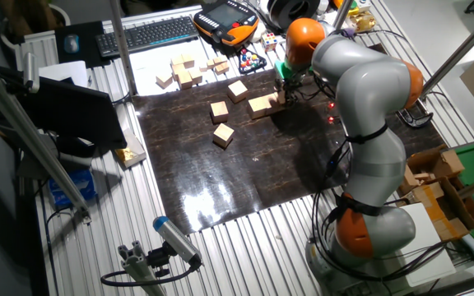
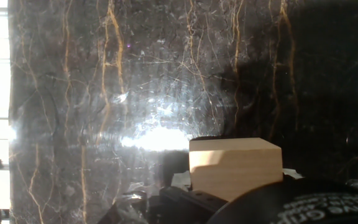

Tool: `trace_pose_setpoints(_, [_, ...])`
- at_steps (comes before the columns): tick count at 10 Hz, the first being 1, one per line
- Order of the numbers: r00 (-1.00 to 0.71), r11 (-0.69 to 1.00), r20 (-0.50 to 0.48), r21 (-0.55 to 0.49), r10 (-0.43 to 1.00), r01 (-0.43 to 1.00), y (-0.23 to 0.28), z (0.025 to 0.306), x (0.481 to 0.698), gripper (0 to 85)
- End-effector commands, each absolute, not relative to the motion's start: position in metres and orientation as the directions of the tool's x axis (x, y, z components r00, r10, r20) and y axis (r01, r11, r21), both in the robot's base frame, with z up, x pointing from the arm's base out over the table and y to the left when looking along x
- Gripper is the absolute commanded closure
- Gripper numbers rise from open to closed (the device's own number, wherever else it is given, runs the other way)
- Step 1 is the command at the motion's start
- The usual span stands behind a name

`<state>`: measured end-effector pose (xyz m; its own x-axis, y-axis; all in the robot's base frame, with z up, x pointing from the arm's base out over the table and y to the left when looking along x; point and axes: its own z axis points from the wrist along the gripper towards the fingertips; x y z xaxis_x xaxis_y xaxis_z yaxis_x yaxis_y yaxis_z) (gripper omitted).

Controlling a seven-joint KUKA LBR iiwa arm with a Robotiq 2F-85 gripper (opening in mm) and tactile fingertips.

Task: Stack the blocks into a pyramid shape

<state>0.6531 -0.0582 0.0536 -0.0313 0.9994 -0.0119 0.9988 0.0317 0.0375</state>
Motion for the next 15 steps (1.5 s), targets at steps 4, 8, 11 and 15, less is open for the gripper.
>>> trace_pose_setpoints(4, [-0.025,0.025,-0.007,0.042,1.000,0.999,-0.058,0.053,0.653,11.3])
trace_pose_setpoints(8, [-0.028,0.028,0.000,0.048,1.000,0.998,-0.058,0.053,0.652,7.0])
trace_pose_setpoints(11, [-0.031,0.032,-0.009,0.048,0.999,0.998,-0.059,0.064,0.651,3.7])
trace_pose_setpoints(15, [-0.050,0.051,-0.032,0.034,0.998,0.998,-0.057,0.109,0.646,5.7])
